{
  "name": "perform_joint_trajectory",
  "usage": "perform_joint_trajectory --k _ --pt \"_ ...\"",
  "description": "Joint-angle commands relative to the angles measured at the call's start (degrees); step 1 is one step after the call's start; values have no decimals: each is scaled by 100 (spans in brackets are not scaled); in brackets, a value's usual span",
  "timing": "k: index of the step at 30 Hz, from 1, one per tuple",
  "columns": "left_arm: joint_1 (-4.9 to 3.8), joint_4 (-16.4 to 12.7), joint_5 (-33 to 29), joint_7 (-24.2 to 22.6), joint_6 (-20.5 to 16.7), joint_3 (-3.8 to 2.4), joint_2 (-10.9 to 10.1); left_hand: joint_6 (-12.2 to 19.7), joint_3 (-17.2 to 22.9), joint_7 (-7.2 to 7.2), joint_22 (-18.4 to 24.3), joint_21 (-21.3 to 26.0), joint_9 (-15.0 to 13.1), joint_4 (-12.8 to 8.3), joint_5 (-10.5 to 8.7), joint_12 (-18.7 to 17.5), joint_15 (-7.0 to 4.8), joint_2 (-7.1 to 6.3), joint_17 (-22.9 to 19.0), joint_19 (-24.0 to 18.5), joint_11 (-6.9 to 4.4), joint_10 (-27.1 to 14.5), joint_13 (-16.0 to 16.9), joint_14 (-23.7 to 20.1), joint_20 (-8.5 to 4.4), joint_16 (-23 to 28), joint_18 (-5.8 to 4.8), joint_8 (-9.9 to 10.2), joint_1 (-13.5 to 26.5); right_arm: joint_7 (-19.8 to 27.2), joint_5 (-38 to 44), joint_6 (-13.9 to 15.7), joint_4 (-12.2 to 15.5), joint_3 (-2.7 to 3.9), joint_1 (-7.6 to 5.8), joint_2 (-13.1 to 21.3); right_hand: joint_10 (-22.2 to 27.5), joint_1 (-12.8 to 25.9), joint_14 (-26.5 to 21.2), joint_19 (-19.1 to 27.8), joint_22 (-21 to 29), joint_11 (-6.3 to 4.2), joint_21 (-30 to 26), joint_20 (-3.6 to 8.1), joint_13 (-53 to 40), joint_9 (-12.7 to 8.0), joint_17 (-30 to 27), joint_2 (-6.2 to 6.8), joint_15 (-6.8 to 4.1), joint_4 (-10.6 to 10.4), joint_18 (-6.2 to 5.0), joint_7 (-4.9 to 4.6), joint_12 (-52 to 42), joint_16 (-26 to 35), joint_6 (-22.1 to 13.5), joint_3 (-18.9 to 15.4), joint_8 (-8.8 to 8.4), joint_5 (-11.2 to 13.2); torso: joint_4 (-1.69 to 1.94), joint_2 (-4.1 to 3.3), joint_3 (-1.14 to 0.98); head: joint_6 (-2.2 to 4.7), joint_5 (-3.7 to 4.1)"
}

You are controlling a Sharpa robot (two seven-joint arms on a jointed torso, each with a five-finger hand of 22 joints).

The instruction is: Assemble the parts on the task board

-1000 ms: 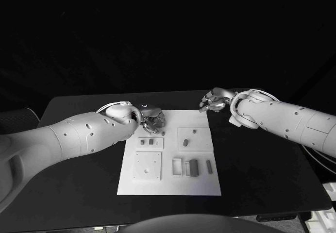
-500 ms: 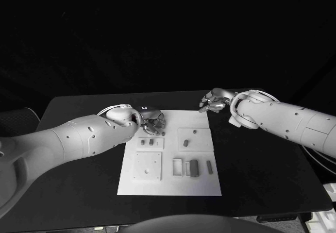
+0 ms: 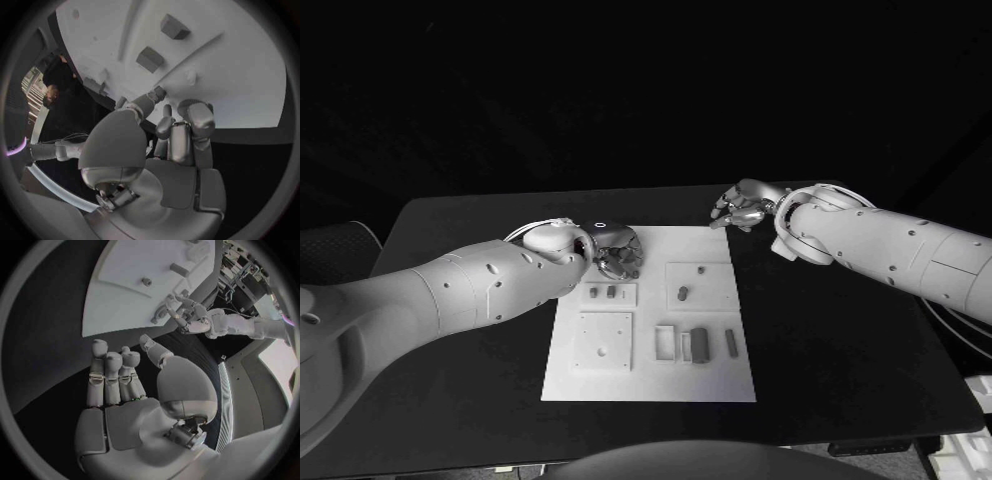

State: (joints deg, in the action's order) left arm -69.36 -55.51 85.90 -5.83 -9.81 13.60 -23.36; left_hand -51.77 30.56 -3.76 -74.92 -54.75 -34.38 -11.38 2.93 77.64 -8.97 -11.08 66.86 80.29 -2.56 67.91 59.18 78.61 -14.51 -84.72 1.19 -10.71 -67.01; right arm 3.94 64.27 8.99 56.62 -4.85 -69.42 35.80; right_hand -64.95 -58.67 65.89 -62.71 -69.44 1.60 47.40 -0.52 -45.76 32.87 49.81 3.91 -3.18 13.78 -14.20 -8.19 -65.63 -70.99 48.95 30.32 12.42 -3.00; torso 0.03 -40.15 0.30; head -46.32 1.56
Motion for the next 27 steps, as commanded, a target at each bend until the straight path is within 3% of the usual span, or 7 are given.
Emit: perform_joint_trajectory --k 1,14,27 --pt "0 -5 -58 -73 -56 -4 22 -42 2 -17 -81 -4 2 34 17 -23 26 44 -11 7 4 -40 -13 -16 13 41 814 -19 17 125 -85 98 -7 1 1 -4 -60 68 249 -74 206 -6 -248 -18 150 36 -137 19 -142 43 -80 7 303 426 -26 4 -28 -7 3 5 -1 -5 3" --pt "9 34 -78 -92 -50 -4 63 -172 17 -29 -85 -6 -4 10 20 -33 38 169 9 -10 16 -62 -11 -9 31 47 833 -81 -23 124 -87 108 8 1 1 -11 -148 81 356 -153 201 -9 -252 -23 115 63 -18 31 -148 87 -80 7 361 493 -22 -50 -38 -4 11 1 4 -20 12" --pt "99 159 -77 -107 -153 -7 122 -217 16 -38 -90 -14 6 -12 20 -28 48 253 37 -16 27 -65 3 3 42 42 841 -95 -33 111 -86 76 45 1 1 -22 -159 91 376 -171 112 -7 -180 4 1 77 174 25 -147 97 -80 5 313 451 -16 -76 -53 -4 -3 -5 4 -68 22"
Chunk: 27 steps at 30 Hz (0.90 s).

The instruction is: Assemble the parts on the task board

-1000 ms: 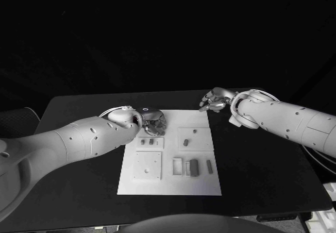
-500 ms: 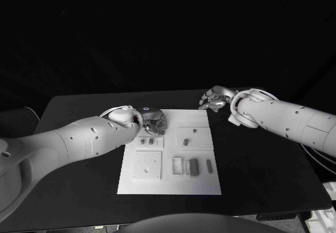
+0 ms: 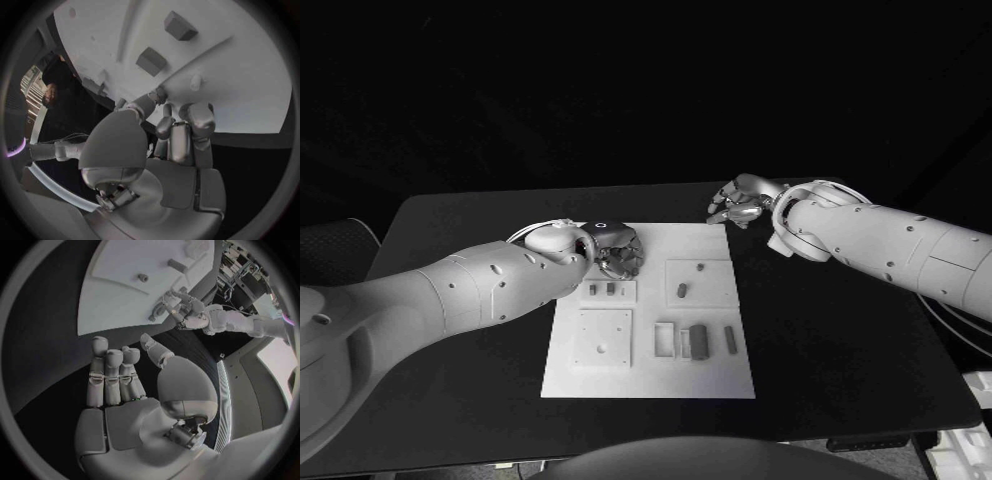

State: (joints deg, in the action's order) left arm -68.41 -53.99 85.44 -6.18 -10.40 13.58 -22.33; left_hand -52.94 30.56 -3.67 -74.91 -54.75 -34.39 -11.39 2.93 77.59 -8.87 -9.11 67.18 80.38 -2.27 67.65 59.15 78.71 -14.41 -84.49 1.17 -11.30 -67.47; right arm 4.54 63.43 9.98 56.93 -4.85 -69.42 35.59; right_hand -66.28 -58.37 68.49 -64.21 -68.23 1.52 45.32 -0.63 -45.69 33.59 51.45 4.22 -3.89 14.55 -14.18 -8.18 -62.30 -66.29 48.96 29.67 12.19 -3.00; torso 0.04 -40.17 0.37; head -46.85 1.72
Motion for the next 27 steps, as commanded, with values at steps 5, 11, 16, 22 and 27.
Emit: perform_joint_trajectory --k 5,11,16,22,27 --pt "16 44 -32 -76 -97 -5 32 -113 11 -55 -93 -18 11 -9 19 -23 43 94 5 -27 3 -43 7 -9 36 21 845 -38 27 49 -2 -25 19 1 1 -2 -27 60 115 -21 -9 1 28 15 -7 5 10 -5 -76 20 -82 4 -20 -19 -17 -11 -30 -4 5 4 -7 -20 14" --pt "41 67 -32 -87 -116 -6 53 -113 11 -55 -93 -18 12 -9 19 -23 44 94 4 -27 3 -43 7 -9 36 21 845 -38 27 50 -2 -35 17 1 1 -8 -27 60 115 -21 -9 1 28 15 -7 5 10 -5 -76 20 -82 4 -20 -19 -17 -11 -30 -4 5 3 -7 -21 16" --pt "57 57 -37 -106 -116 -6 62 -163 18 -63 -92 -19 5 27 20 -19 50 199 19 -27 10 -42 18 -2 42 18 843 -62 57 46 -2 -42 19 1 1 -2 -26 63 116 -22 -14 2 32 16 -12 5 19 -4 -76 19 -82 3 -22 -22 -18 -13 -32 -4 4 3 -5 -23 20" --pt "57 23 -46 -122 -81 -7 66 -194 -7 -70 -99 -28 20 -20 23 -7 58 238 33 -41 18 -55 39 -2 50 15 855 -65 64 39 -1 -66 10 1 1 -13 -26 67 115 -23 -26 2 43 18 -23 6 38 -3 -75 18 -82 3 -26 -25 -20 -17 -34 -4 9 -4 -6 -26 21" --pt "57 -6 -47 -122 -96 -7 54 -201 -13 -70 -101 -31 26 -41 23 -5 59 241 36 -45 18 -62 41 -2 53 15 859 -64 60 31 -1 -96 4 1 1 -20 -22 72 110 -17 -47 4 57 21 -41 8 70 -5 -73 18 -82 1 -28 -26 -20 -20 -38 -4 12 0 -8 -41 16"
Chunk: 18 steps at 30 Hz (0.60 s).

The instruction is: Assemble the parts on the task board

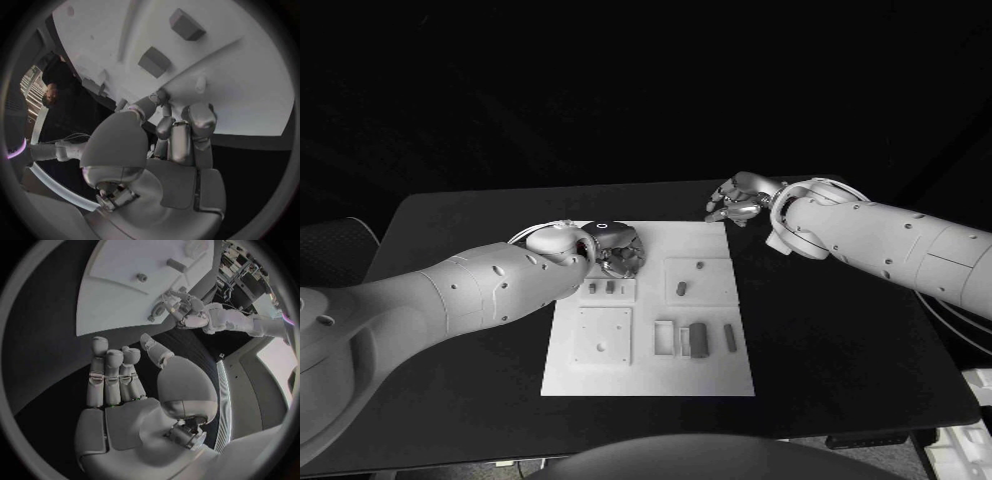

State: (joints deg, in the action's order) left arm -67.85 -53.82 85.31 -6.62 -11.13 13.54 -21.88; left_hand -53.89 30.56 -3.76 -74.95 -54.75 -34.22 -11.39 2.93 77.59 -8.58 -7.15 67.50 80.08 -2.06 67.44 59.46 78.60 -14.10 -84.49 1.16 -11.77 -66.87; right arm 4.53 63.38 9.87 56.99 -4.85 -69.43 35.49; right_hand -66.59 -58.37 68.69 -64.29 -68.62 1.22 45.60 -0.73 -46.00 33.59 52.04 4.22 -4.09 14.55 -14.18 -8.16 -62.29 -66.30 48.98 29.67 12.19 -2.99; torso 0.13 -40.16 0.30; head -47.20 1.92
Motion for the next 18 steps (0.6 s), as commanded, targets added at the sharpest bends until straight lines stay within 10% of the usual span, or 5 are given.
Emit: perform_joint_trajectory --k 1,18 --pt "1 -22 -34 -77 -26 -3 10 -110 -14 -61 -97 -32 9 -43 23 -6 30 48 2 -16 -3 -45 7 7 22 16 861 -19 -1 32 5 -86 -2 1 1 -11 9 73 89 -8 -11 34 31 31 -11 9 14 -5 -53 18 -82 0 -28 -25 -22 -21 -39 -4 1 -1 -1 -7 -5" --pt "1 16 -33 -23 43 -3 -1 -222 -11 -84 -99 -46 17 -84 27 9 48 102 27 -27 18 -54 35 13 37 15 873 -57 4 36 5 -95 -7 1 2 -14 18 80 77 14 -44 36 47 31 -39 13 69 -4 -50 19 -82 -3 -24 -14 -23 -23 -46 -4 2 4 3 -16 -5"
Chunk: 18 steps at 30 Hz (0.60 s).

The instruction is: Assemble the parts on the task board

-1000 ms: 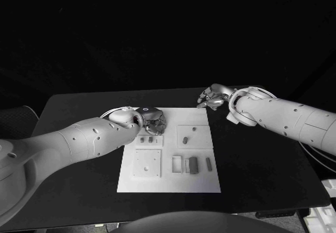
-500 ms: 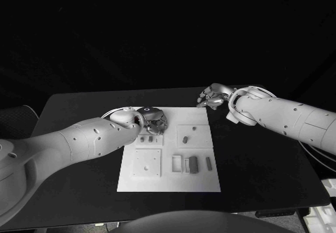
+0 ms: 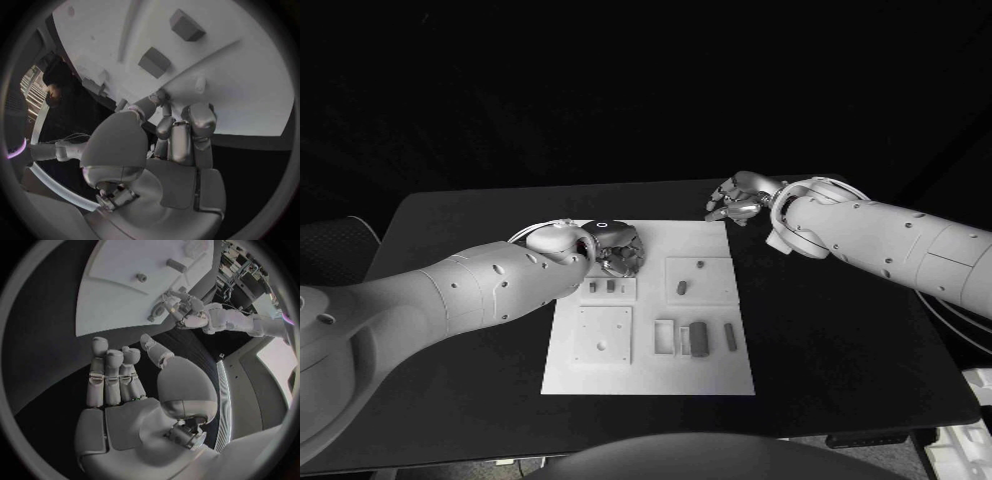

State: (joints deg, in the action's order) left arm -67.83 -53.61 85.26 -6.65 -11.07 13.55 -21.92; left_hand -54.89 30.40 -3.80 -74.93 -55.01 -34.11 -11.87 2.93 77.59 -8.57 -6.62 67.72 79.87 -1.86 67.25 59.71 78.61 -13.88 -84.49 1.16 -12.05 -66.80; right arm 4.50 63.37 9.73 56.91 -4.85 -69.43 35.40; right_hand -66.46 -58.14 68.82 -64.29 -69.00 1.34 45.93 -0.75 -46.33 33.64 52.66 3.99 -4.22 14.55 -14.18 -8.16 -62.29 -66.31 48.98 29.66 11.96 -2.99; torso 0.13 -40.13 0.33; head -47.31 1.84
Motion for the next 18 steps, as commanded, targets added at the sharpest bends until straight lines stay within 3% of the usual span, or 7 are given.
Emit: perform_joint_trajectory --k 1,18 --pt "-1 -5 -27 -18 37 -4 2 -122 5 -80 -100 -20 6 -37 27 9 47 50 5 -6 -2 -35 9 12 15 15 873 -30 -3 38 6 -80 0 1 2 -4 5 57 64 14 -7 23 15 32 -8 8 10 18 -37 19 -82 -3 -24 -13 -23 -23 -23 -4 2 1 1 -5 3" --pt "-1 22 -29 -48 -12 -4 -1 -122 5 -80 -100 -20 6 -37 27 9 47 50 5 -6 -2 -35 9 12 15 15 873 -30 -3 43 6 -82 -12 1 2 -18 13 63 57 29 -26 25 20 31 -26 11 45 21 -35 18 -82 -5 -16 0 -25 -23 -29 -4 -2 0 1 -12 5"
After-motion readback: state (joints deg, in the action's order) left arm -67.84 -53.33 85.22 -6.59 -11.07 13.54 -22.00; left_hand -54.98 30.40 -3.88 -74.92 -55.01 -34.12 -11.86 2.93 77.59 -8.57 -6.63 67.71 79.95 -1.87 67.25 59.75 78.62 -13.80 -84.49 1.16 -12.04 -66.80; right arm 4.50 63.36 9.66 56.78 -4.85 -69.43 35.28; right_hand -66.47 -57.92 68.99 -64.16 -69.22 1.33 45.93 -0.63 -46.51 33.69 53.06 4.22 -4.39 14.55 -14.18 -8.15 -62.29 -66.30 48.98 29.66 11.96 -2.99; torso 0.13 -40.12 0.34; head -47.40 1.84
